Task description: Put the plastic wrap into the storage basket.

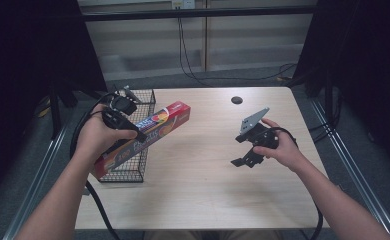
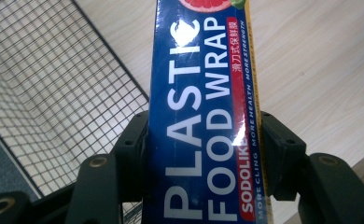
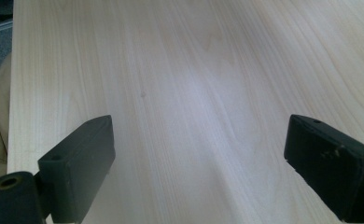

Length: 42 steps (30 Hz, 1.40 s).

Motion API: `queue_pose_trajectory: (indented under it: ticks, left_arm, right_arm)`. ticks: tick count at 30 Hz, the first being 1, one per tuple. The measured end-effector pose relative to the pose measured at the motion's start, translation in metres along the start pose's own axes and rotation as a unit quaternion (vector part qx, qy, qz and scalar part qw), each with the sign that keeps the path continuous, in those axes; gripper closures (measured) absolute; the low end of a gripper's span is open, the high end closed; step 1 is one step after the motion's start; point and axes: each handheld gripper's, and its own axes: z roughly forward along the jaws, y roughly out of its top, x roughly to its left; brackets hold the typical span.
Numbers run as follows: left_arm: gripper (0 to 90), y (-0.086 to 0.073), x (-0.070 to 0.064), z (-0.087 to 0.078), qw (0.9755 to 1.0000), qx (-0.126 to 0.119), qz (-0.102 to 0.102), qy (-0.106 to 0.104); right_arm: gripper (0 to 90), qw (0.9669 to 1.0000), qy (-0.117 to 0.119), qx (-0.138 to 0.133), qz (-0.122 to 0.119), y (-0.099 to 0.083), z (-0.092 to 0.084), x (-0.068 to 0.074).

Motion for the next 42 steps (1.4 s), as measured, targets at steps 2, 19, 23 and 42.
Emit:
queue_pose_trajectory:
  ticks: [2, 19, 23, 42]
  left_arm:
    - [44.4, -0.003, 0.003, -0.002, 0.9999, -0.006, -0.008, 0.003]
    - [44.4, -0.029, 0.029, -0.004, 0.9969, 0.002, -0.072, 0.033]
    - [44.4, -0.034, 0.033, -0.003, 0.9952, -0.004, -0.088, 0.042]
    - [44.1, -0.051, 0.054, 0.009, 0.9834, -0.017, -0.16, 0.084]
  right_arm:
    - [8.6, 1.0, 0.004, -0.001, -0.002, 0.0, 0.0, 0.0]
    - [8.6, 0.9999, 0.005, -0.005, -0.007, 0.001, 0.001, 0.002]
    - [8.6, 0.9999, 0.01, -0.009, -0.01, 0.001, 0.002, 0.001]
    - [8.7, 0.9997, 0.007, -0.02, -0.012, 0.002, 0.001, 0.003]
